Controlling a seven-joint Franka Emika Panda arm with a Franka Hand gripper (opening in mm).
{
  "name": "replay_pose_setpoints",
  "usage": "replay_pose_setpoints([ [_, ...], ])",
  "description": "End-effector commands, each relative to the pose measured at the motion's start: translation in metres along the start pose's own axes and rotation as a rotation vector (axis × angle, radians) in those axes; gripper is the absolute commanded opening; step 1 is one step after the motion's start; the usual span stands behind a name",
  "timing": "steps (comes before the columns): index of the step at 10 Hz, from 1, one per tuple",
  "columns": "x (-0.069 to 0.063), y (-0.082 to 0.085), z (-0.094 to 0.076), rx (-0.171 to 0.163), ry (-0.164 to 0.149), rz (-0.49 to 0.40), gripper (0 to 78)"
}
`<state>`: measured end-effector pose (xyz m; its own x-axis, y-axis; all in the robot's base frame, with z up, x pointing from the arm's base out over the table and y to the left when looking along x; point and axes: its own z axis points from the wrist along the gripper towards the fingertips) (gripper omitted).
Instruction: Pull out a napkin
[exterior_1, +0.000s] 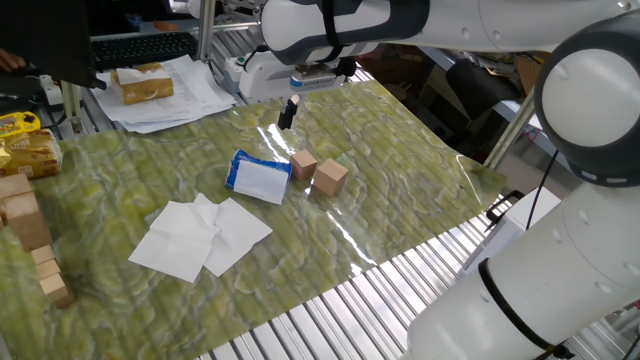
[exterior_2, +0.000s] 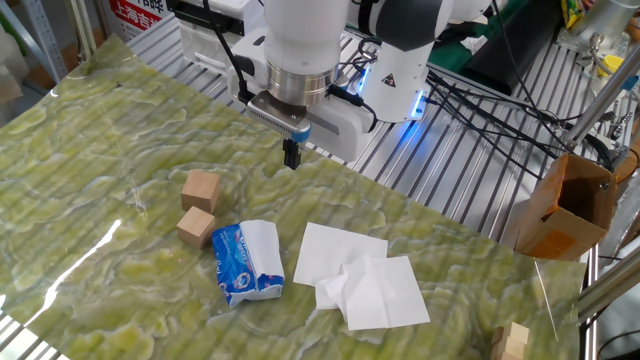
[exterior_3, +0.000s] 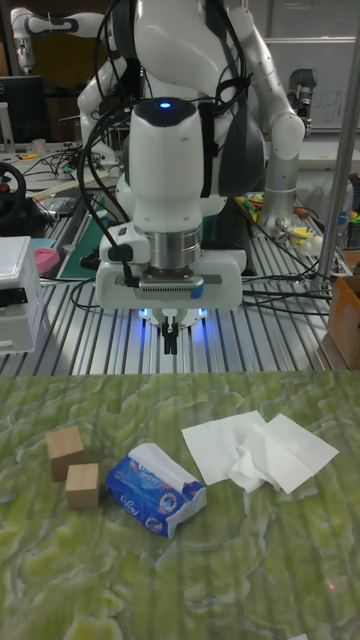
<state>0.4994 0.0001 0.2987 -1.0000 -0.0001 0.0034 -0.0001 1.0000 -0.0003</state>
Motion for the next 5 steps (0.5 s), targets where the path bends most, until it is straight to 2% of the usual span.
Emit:
replay_pose_setpoints([
  [1, 0.0, 0.0, 0.0, -0.129, -0.029, -0.022, 0.0],
  [2, 0.0, 0.0, 0.0, -0.085, -0.029, -0.029, 0.0],
  [3, 0.0, 0.0, 0.0, -0.067, -0.029, -0.03, 0.0],
  [5, 0.0, 0.0, 0.0, -0.08, -0.028, -0.027, 0.0],
])
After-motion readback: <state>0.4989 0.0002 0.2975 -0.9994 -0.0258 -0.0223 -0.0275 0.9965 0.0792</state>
